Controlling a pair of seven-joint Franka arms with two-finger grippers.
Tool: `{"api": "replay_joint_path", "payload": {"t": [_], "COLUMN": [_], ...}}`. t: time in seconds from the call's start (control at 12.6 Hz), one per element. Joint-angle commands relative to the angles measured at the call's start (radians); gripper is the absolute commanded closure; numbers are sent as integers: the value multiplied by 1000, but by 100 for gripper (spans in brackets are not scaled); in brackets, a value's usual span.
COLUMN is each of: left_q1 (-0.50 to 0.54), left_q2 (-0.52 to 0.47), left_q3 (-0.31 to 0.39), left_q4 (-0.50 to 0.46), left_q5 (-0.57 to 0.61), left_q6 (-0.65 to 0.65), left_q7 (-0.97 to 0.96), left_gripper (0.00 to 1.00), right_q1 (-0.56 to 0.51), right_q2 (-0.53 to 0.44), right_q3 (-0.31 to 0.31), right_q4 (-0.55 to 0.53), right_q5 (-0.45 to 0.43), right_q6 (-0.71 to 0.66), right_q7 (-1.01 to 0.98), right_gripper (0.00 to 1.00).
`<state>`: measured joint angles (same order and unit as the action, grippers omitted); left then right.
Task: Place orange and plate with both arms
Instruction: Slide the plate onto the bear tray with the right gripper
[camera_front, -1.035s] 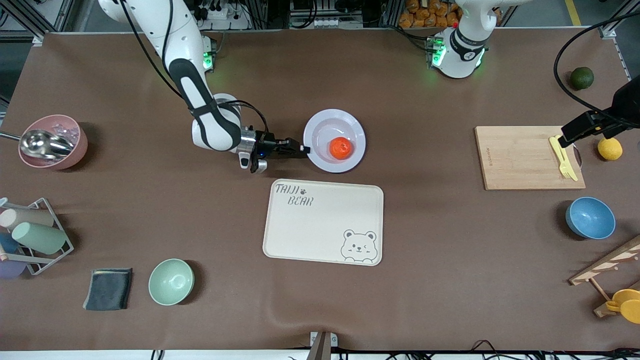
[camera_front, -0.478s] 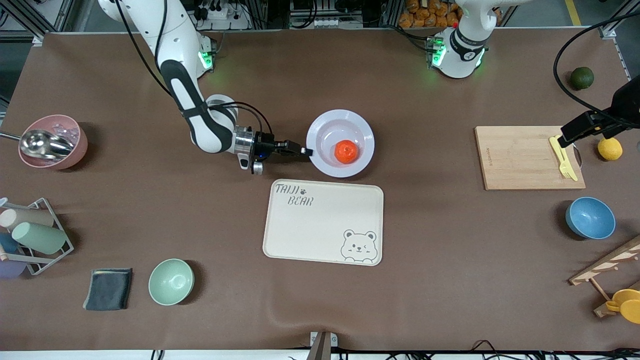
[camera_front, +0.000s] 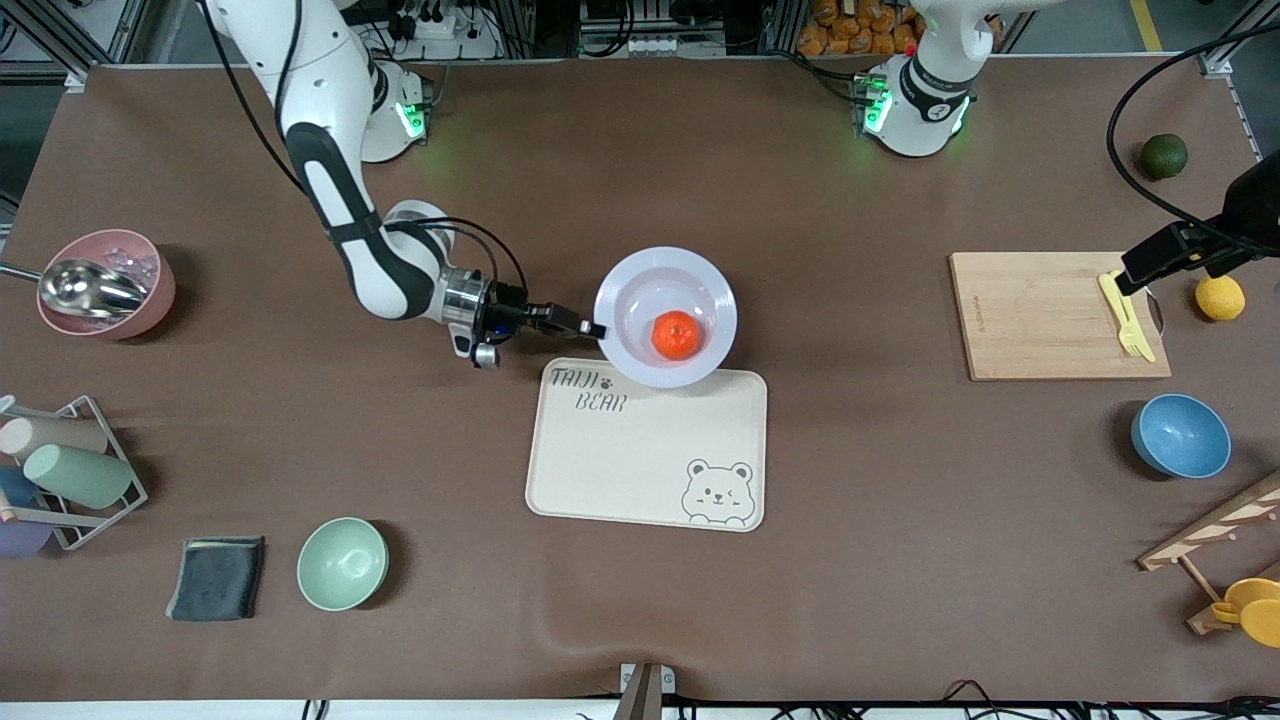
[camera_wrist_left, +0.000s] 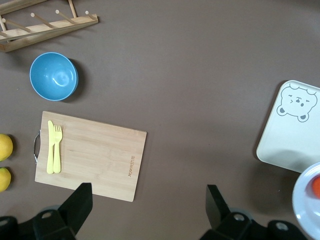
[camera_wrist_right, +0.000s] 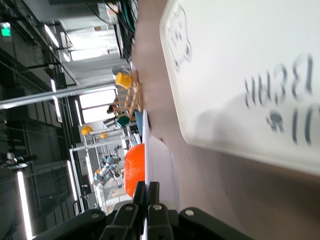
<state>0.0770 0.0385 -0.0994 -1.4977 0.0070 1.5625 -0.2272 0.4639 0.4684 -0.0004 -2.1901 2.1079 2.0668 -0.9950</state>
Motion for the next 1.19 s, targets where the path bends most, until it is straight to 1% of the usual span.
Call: {"api": "replay_joint_path", "payload": {"t": [0.0,0.08,0.16,0.32,0.64,1.12], "left_q1": [4,4,4,4,4,3], "left_q2": [-11,-8,-6,-8,-15,-12], "left_q3": [0,0,0,0,0,0], "left_q4": [-9,-9,-9,-9,-12,-12], "left_q5": [-24,-24,-24,-24,-25,-24], "left_q6": [1,1,2,2,-2,-1], "left_q7": [22,22,20,22,22,22], "left_gripper": [0,0,0,0,0,0], "right_q1": [-21,-17,-17,-42,-31,-31], "right_q2": [38,39,54,91,182,211], "right_q3": [11,11,11,11,11,11], "right_q4": [94,122,145,191,300,319], "right_q5": [14,12,14,12,12,12], "right_q6": [112,174,208,211,214,216], "right_q7": [-20,-8,-13,-14,-24,-56], "right_gripper": [100,100,100,100,100,100]}}
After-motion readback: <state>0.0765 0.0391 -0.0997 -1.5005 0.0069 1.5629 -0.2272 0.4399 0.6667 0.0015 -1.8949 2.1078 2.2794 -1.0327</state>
